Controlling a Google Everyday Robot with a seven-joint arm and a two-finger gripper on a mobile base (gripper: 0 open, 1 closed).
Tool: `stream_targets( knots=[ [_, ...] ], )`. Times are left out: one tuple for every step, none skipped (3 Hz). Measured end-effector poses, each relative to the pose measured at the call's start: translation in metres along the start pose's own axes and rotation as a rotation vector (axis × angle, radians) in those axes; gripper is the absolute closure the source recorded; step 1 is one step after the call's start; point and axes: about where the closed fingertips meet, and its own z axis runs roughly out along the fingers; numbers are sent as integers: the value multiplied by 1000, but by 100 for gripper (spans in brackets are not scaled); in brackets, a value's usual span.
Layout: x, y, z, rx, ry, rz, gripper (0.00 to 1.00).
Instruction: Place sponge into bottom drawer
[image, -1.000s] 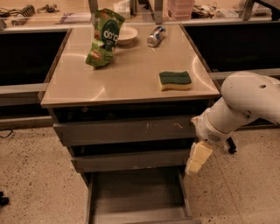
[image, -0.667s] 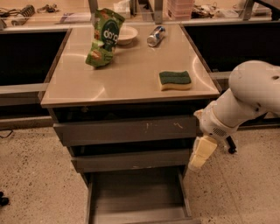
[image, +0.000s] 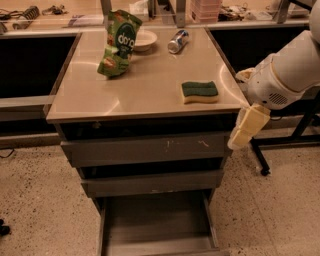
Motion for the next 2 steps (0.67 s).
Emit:
stream_targets(
  knots=[
    [0, 0, 0, 0, 0, 0, 0],
    [0, -15, 4, 6, -29, 21, 0]
  ],
)
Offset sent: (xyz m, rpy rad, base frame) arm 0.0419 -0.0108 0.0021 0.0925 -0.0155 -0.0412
